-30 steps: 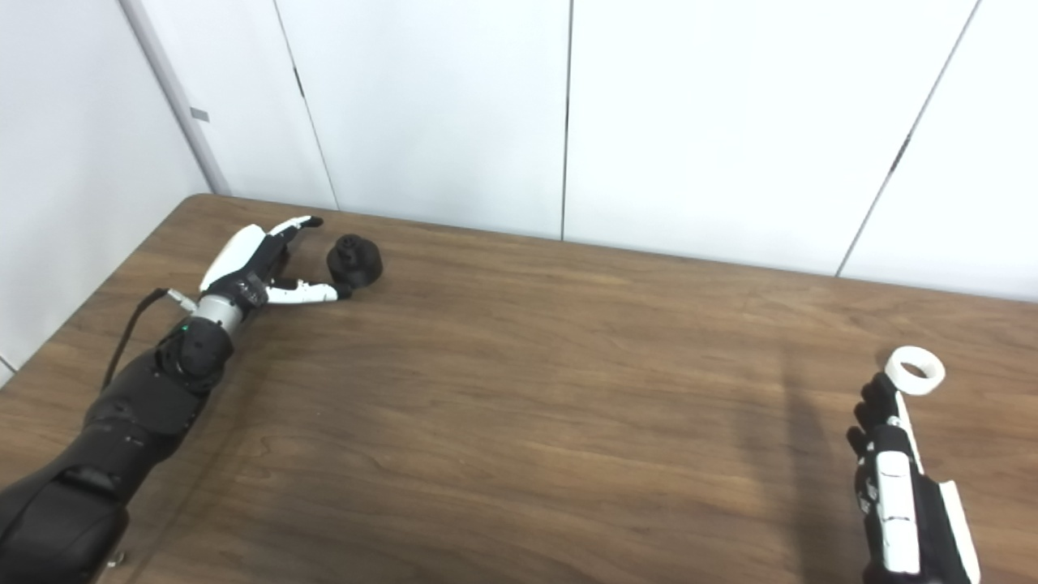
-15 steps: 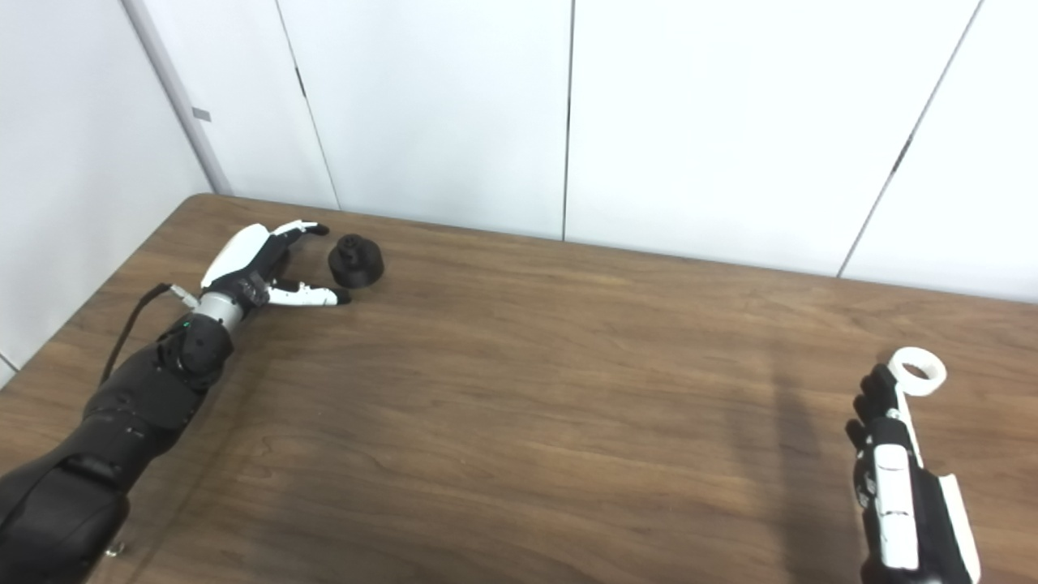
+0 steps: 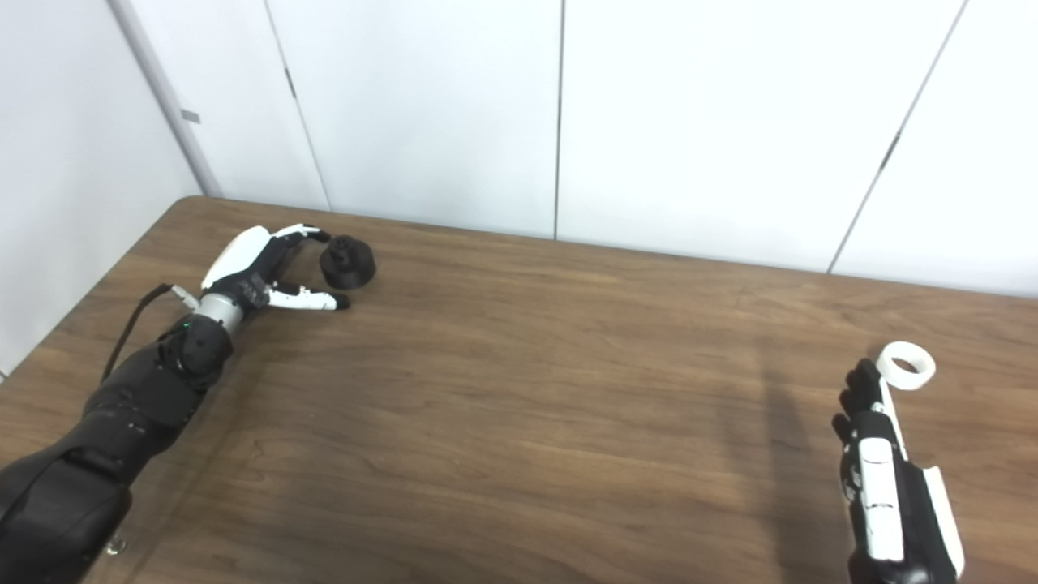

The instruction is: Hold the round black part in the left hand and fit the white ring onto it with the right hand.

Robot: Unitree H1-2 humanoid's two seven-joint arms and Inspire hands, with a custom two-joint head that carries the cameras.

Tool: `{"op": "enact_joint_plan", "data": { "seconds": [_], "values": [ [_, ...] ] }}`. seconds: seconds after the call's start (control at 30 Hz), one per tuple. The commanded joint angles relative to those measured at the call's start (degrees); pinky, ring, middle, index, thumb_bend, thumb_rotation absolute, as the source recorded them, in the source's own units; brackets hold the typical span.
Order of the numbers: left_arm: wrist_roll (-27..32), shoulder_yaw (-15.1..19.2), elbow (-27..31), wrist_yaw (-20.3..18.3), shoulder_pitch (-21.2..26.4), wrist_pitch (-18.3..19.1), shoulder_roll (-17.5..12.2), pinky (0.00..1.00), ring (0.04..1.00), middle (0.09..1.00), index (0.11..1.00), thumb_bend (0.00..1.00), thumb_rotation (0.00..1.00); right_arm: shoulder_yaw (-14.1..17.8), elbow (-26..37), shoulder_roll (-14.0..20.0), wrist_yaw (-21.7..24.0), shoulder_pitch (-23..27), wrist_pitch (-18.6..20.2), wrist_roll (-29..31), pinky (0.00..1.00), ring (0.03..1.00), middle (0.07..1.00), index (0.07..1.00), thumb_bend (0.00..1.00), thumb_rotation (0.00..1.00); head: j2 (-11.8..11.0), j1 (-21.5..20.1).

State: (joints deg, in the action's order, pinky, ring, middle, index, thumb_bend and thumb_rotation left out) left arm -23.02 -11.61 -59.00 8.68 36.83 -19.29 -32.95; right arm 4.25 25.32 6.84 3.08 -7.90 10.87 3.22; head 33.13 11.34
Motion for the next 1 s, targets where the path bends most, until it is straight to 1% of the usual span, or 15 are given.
{"op": "enact_joint_plan", "data": {
  "seconds": [0.0, 0.1, 0.2, 0.3, 0.4, 0.47, 0.57, 0.63, 0.67, 0.7, 0.73, 0.8, 0.9, 0.97],
  "values": [
    [-0.57, -0.91, -1.46, -0.85, 1.63, -1.15, 0.5, 0.89, 0.938, 0.917, 0.819, 1.0, 0.34, 0.15, 0.99, 0.03, -0.01, 0.31, -2.99, 0.06, 1.0, 1.0, 1.0, 1.0, 0.3, 1.0, 0.01, 0.08],
    [-0.48, -1.45, -2.88, -0.56, 2.43, -1.68, 1.08, 0.91, 0.931, 0.911, 0.813, 1.0, 0.32, 0.09, 1.29, 0.14, 0.05, 0.11, -2.89, 0.01, 1.0, 1.0, 1.0, 1.0, 0.32, 1.0, 0.24, -0.14],
    [-0.54, -2.01, -4.32, -0.28, 3.29, -2.27, 1.7, 0.92, 0.928, 0.908, 0.812, 1.0, 0.35, 0.19, 1.47, 0.14, -0.01, -0.01, -2.74, 0.1, 1.0, 1.0, 1.0, 1.0, 0.33, 1.0, 0.31, -0.3],
    [-0.33, -2.53, -5.72, -0.3, 4.16, -2.87, 2.17, 0.92, 0.924, 0.905, 0.814, 1.0, 0.36, 0.22, 1.53, 0.04, -0.02, -0.15, -3.0, 0.26, 1.0, 1.0, 1.0, 1.0, 0.35, 1.0, 0.31, -0.56],
    [-0.22, -2.96, -6.44, -0.38, 4.82, -2.67, 2.47, 0.92, 0.928, 0.909, 0.816, 1.0, 0.34, 0.22, 1.37, -0.09, -0.03, -0.34, -3.53, 0.37, 1.0, 1.0, 1.0, 1.0, 0.36, 1.0, 0.4, -0.73],
    [-0.14, -3.12, -6.61, -0.32, 5.06, -2.8, 2.55, 0.92, 0.932, 0.91, 0.813, 0.99, 0.33, 0.14, 1.25, -0.14, 0.0, -0.45, -3.89, 0.37, 1.0, 1.0, 1.0, 1.0, 0.34, 1.0, 0.44, -0.88],
    [-0.12, -3.28, -6.72, -0.3, 5.27, -2.72, 2.63, 0.92, 0.935, 0.908, 0.803, 0.98, 0.31, -0.01, 1.41, -0.18, -0.12, -0.61, -3.64, 0.01, 1.0, 1.0, 1.0, 1.0, 0.34, 1.0, 0.54, -0.92],
    [0.15, -3.16, -6.78, -0.45, 5.37, -2.59, 2.75, 0.92, 0.941, 0.909, 0.78, 0.96, 0.29, 0.06, 1.47, -0.26, -0.22, -0.66, -3.59, 0.06, 1.0, 1.0, 1.0, 1.0, 0.34, 1.0, 0.61, -0.88],
    [0.29, -3.07, -6.87, -0.35, 5.42, -2.76, 2.82, 0.93, 0.944, 0.905, 0.731, 0.92, 0.25, 0.08, 1.47, -0.22, -0.24, -0.69, -3.66, -0.01, 1.0, 1.0, 1.0, 1.0, 0.34, 1.0, 0.61, -0.88],
    [0.02, -3.25, -6.98, 0.41, 5.42, -3.67, 2.8, 0.94, 0.947, 0.886, 0.589, 0.69, 0.14, 0.11, 1.49, -0.19, -0.22, -0.7, -3.73, 0.01, 1.0, 1.0, 1.0, 1.0, 0.34, 1.0, 0.61, -0.88],
    [-0.13, -3.35, -7.1, 1.02, 5.43, -4.46, 2.79, 0.94, 0.932, 0.849, 0.537, 0.61, 0.1, 0.13, 1.55, -0.13, -0.2, -0.71, -3.71, 0.03, 1.0, 1.0, 1.0, 1.0, 0.34, 1.0, 0.61, -0.88],
    [-0.27, -3.5, -7.07, 1.41, 5.46, -5.36, 2.66, 0.96, 0.909, 0.795, 0.493, 0.54, 0.06, 0.25, 1.68, -0.04, -0.16, -0.66, -3.5, 0.22, 1.0, 1.0, 1.0, 1.0, 0.36, 1.0, 0.96, -0.7],
    [-0.12, -3.59, -6.82, 1.07, 5.62, -5.81, 2.51, 0.97, 0.897, 0.769, 0.485, 0.52, 0.05, 0.56, 1.48, 0.02, -0.26, -0.38, -3.39, 0.51, 1.0, 1.0, 1.0, 1.0, 0.41, 1.0, 0.74, -0.62],
    [-0.09, -3.61, -6.67, 1.12, 5.63, -6.19, 2.43, 0.96, 0.892, 0.765, 0.484, 0.52, 0.05, 0.7, 1.37, 0.1, -0.21, -0.15, -3.67, 0.69, 1.0, 1.0, 1.0, 1.0, 0.41, 1.0, 0.74, -0.62]
  ]
}}
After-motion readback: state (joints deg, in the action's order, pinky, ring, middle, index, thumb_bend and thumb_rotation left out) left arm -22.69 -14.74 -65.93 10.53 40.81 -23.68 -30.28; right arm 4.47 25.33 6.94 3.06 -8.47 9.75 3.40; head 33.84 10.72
